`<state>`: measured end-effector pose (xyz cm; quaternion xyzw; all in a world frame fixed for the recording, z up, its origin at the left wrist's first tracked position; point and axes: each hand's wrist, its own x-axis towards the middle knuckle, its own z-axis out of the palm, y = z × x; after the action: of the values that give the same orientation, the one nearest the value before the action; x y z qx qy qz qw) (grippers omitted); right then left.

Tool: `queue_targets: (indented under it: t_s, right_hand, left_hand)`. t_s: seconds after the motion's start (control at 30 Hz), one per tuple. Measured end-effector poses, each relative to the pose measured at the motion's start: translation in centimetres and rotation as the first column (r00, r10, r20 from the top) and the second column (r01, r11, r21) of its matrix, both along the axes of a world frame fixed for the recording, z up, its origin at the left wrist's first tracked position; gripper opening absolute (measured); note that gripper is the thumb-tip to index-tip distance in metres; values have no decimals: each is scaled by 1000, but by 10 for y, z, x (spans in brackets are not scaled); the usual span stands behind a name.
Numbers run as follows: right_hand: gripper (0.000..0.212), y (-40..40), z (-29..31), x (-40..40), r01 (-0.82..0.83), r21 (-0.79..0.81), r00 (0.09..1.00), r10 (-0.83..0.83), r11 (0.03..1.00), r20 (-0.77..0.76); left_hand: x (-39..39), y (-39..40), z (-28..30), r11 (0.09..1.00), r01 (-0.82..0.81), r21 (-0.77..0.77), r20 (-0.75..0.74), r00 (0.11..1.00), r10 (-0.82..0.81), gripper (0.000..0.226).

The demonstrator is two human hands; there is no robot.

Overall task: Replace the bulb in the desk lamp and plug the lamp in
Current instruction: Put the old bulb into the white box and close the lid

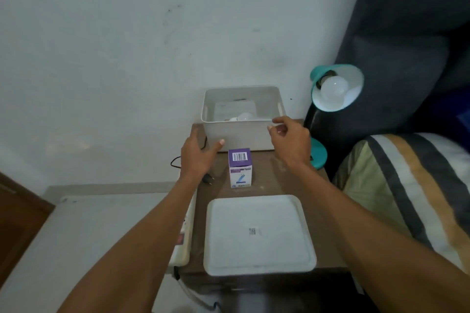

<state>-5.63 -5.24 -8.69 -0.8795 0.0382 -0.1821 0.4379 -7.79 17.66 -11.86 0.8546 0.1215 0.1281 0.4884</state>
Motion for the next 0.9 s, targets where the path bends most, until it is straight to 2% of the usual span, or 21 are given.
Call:
queue_targets:
  t_s: [0.07,0.17,0.33,0.43,0.57,0.7,0.77,0.9]
  right_hand:
    - [26,-10,-13,-25,24,-28,997,-26,999,-72]
    - [31,-26,-33,-66,41,-66,968,-56,997,-245]
    - [32,-53,-73,-123,12,-100,918,-51,995,-394]
    - [36,-60,-89,-143,-26,-139,888,-41,990,-459]
    - [35,-60,-101,-161,-15,-115,861,-45,993,-507]
    - [36,-59,-103,-169,11,-50,860,-35,999,-509]
    - [40,-60,-100,-170,7,-1,864,-7,1000,-503]
    - [50,-64,-89,-175,-4,97,870,51,995,-490]
  left_hand:
    - [-25,-2,-7,1000,-30,5,-39,999,30,87]
    - [-59,-9,-19,998,-41,49,-121,992,47,85]
    - [-108,-19,-32,992,84,92,-292,955,-54,52]
    - [-134,-25,-39,982,116,150,-383,922,-50,67]
    - [-152,-34,-45,981,124,152,-473,880,-38,92]
    - [-160,-46,-47,970,126,208,-522,853,1,85]
    - [-163,-49,-48,970,89,228,-514,857,42,85]
    - [-172,-52,-46,966,16,257,-405,909,93,103]
